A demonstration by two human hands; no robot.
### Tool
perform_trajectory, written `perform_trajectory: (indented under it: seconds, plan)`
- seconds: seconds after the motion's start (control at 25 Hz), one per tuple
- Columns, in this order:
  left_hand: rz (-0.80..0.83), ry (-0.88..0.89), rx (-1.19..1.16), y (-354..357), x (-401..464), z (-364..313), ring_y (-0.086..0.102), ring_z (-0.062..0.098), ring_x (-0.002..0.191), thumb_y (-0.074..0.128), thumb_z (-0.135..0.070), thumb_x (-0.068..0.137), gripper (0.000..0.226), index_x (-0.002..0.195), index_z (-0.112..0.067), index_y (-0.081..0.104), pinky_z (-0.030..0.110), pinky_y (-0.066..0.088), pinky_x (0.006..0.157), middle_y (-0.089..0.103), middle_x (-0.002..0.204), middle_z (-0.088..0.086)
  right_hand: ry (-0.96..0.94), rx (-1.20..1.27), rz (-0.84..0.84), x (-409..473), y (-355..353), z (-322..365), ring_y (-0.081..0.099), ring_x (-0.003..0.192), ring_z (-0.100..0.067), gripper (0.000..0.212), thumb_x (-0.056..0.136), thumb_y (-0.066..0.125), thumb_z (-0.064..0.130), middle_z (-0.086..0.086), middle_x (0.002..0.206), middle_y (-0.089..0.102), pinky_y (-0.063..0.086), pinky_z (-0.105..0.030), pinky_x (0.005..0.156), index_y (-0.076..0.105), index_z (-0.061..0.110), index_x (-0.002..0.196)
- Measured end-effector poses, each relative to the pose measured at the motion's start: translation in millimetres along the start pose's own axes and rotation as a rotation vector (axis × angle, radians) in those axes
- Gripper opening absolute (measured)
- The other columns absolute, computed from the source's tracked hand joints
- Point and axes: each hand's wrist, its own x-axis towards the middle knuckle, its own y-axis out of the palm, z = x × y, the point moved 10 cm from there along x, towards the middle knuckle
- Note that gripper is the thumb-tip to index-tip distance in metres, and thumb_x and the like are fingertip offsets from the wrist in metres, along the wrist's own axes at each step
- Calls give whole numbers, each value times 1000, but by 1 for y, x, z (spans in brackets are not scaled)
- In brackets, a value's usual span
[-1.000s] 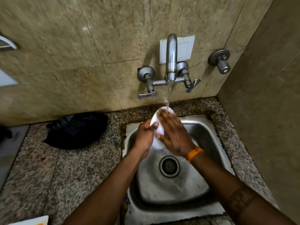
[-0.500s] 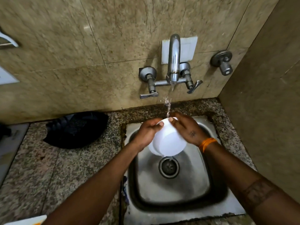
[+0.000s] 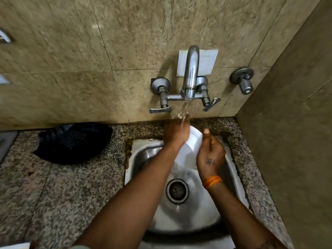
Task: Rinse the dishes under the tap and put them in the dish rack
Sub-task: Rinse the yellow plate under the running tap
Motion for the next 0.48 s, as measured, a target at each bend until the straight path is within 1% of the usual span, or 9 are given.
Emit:
perform_trajectory:
  seconds: [0.08, 0.16, 0.2, 0.24, 0.28, 0.32, 0.4, 0.44, 0.48]
  plan:
    - [85, -113, -122, -6, 17, 15, 66, 37, 111, 32, -67, 101, 71, 118, -10, 70, 39, 48, 87, 69, 122, 20, 94, 151, -46, 0, -6, -10, 37, 49, 1, 53, 101, 55, 46, 15, 48, 47, 32, -20, 48, 49, 26, 52]
    - [98, -118, -353, -13, 22, 22, 68, 33, 96, 46, -63, 99, 58, 100, -12, 74, 37, 48, 79, 72, 102, 13, 246, 353, -106, 1, -5, -25, 41, 52, 0, 55, 98, 61, 46, 17, 48, 49, 38, -19, 51, 52, 24, 49]
    - [60, -38, -424, -22, 22, 20, 67, 26, 80, 49, -62, 97, 54, 88, -14, 72, 35, 47, 72, 70, 84, 7, 336, 433, -129, 2, -2, -34, 48, 56, -4, 54, 97, 63, 45, 16, 51, 54, 43, -22, 55, 56, 22, 49]
    - [17, 70, -446, -32, 18, 17, 59, 17, 64, 50, -64, 95, 52, 79, -18, 70, 33, 42, 64, 63, 69, 0, 429, 488, -140, 3, 3, -45, 54, 60, -11, 53, 97, 65, 44, 13, 54, 59, 50, -30, 59, 59, 20, 50]
    - [-1, 172, -447, -39, 13, 15, 49, 11, 56, 50, -67, 92, 53, 76, -19, 68, 32, 37, 60, 56, 61, -4, 514, 525, -141, 5, 8, -56, 59, 65, -17, 52, 96, 66, 42, 11, 57, 64, 55, -39, 63, 62, 17, 51]
    - [12, 253, -443, -41, 7, 17, 46, 7, 56, 49, -70, 89, 55, 76, -18, 66, 31, 36, 60, 54, 62, -5, 581, 543, -130, 7, 13, -64, 63, 70, -21, 50, 95, 68, 41, 7, 62, 68, 59, -49, 67, 65, 16, 52]
    - [88, 305, -472, -40, -3, 28, 58, 10, 67, 55, -68, 87, 56, 87, -13, 69, 34, 48, 67, 65, 73, -4, 658, 535, -63, 10, 25, -73, 67, 75, -27, 42, 93, 69, 40, -2, 73, 72, 60, -60, 72, 68, 14, 60]
    - [140, 264, -529, -38, -5, 38, 67, 15, 76, 60, -62, 88, 49, 94, -16, 73, 39, 55, 76, 74, 83, -2, 677, 526, -34, 12, 30, -76, 68, 76, -28, 38, 92, 69, 39, -4, 78, 74, 61, -57, 71, 69, 13, 65]
    - [197, 194, -617, -34, -6, 48, 73, 23, 87, 63, -56, 88, 41, 99, -19, 76, 47, 58, 86, 78, 93, 2, 678, 512, -29, 15, 32, -78, 67, 75, -27, 34, 92, 69, 36, -1, 76, 74, 62, -48, 69, 68, 12, 67]
